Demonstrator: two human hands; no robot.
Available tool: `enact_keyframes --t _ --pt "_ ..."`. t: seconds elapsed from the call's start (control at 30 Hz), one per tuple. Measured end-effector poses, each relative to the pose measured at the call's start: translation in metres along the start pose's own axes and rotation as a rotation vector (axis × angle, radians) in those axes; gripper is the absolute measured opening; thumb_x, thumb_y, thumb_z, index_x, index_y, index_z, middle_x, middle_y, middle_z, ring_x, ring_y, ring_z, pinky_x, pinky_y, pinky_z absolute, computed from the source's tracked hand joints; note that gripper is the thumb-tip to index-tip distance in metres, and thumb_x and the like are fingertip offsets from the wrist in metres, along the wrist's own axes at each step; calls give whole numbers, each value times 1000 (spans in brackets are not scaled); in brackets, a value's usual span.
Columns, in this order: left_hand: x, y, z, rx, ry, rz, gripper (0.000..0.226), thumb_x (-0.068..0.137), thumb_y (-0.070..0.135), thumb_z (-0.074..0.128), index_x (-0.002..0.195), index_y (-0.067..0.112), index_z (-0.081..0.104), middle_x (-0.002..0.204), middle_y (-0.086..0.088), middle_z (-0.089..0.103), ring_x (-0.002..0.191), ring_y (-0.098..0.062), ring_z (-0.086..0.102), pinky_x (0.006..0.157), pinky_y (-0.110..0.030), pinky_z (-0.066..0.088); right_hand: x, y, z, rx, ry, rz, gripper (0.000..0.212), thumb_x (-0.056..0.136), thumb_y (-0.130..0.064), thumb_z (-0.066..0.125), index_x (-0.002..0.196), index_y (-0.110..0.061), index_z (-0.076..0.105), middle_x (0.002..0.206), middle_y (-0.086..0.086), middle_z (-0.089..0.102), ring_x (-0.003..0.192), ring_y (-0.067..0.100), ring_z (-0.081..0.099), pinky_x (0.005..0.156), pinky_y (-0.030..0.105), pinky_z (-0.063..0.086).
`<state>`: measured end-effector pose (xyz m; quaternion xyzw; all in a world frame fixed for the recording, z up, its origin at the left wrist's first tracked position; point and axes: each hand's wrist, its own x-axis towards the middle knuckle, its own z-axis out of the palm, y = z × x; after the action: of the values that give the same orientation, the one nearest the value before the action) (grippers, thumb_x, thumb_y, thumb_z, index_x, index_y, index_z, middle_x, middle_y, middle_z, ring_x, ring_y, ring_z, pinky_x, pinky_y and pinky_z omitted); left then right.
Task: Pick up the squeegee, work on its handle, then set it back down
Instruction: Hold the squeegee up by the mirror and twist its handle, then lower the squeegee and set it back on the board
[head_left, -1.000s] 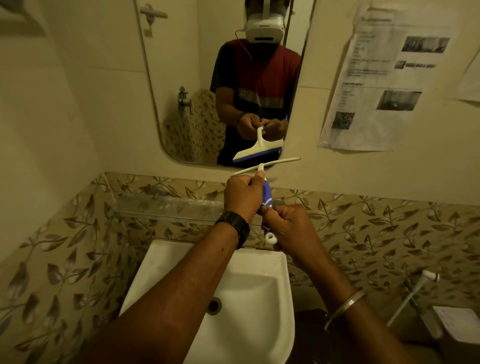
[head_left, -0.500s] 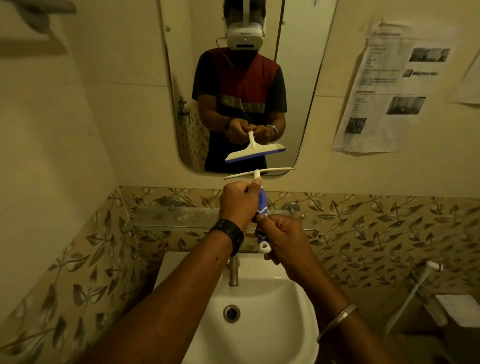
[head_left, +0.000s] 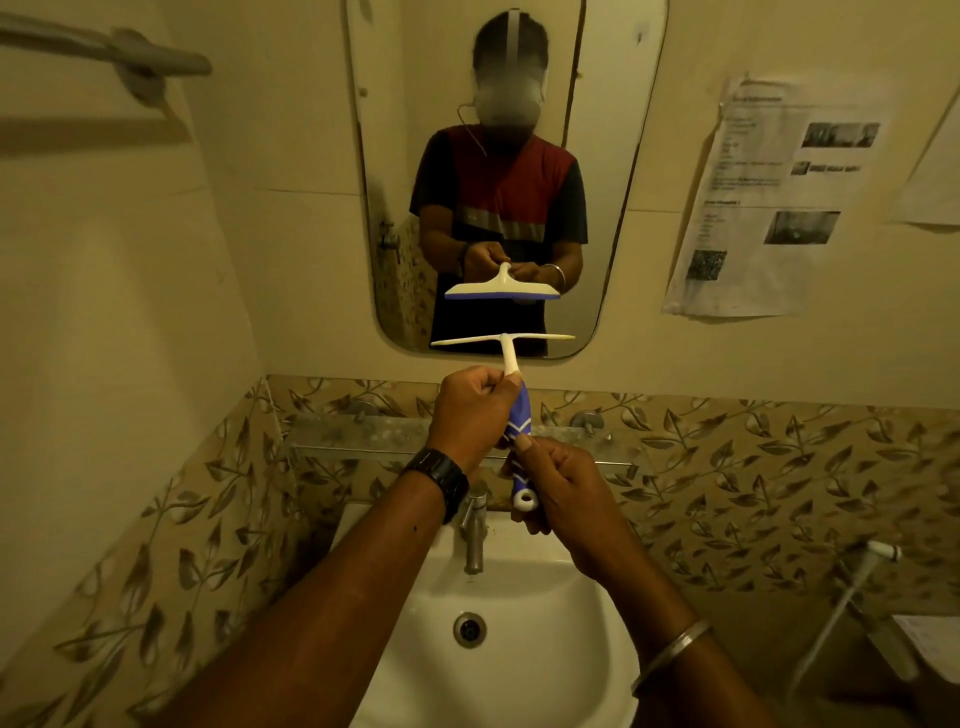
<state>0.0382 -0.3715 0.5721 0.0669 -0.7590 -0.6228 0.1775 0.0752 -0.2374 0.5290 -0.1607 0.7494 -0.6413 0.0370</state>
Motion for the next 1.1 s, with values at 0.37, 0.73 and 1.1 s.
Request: enact_keyframes --t 0.37,0.73,1.1 --pt "-69 18 53 -51 33 -16 22 99 25 62 107 7 72 97 -13 76 82 -25 72 70 -37 62 -49 17 -65 -20 -36 -52 36 107 -39 54 95 -14 77 75 15 70 60 20 56 54 28 49" --pt "-118 9 113 -114 -74 -45 23 98 23 64 117 10 70 97 -5 76 78 -12 71 58 -18 55 -86 61 -125 31 53 1 16 101 -20 67 98 -8 78 84 10 78 69 12 69 64 22 56" --pt "-140 -41 205 -86 -390 -159 20 96 14 66 115 17 71 95 -3 75 83 -12 72 63 -19 56 -137 127 -191 143 308 207 8 95 -5 73 100 -10 77 83 0 79 71 11 75 64 25 61"
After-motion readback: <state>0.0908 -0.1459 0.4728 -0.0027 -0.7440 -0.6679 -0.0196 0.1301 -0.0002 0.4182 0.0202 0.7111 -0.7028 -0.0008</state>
